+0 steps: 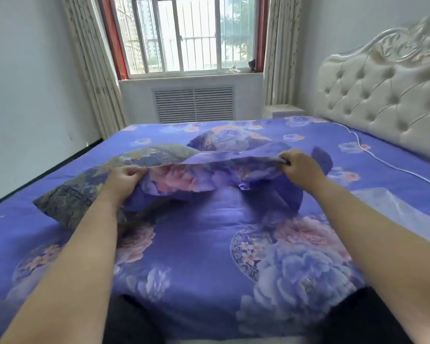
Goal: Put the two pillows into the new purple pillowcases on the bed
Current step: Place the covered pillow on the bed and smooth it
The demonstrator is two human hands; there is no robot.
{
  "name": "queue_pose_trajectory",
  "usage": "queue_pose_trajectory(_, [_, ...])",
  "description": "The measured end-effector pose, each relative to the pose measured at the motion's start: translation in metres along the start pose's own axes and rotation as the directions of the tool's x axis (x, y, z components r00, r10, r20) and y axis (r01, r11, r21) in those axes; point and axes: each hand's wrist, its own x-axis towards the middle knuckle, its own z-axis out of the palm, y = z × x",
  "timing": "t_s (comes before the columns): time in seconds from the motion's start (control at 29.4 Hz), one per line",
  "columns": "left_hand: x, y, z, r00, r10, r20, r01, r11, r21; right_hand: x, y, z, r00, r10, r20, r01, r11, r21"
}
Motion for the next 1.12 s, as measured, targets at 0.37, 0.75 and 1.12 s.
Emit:
queue_pose_trajectory(0.37, [-0.065, -0.038, 0.022, 0.57, -0.717, 0.401, -0.035, 0.466, 0.884, -0.09, -0.006, 0.083, 0.075, 0.408, 0.91, 0.052, 0.91, -0.412])
queue_pose_trajectory(0.75, [-0.077, -0.065, 0.116, 0.722, -0.464, 0.514, -0.152, 0.618, 0.771, -0.08, 0.016, 0.14, 0.706, 0.378, 0.599, -0.566, 0.809, 0.158])
queue_pose_trajectory(1.12, [-0.102, -0.115, 0.17, 0.692, -0.524, 0.497, -0.032, 0.665, 0.746, -0.06, 0.02, 0.183, 0.649, 0.534, 0.541, -0.726, 0.648, 0.232])
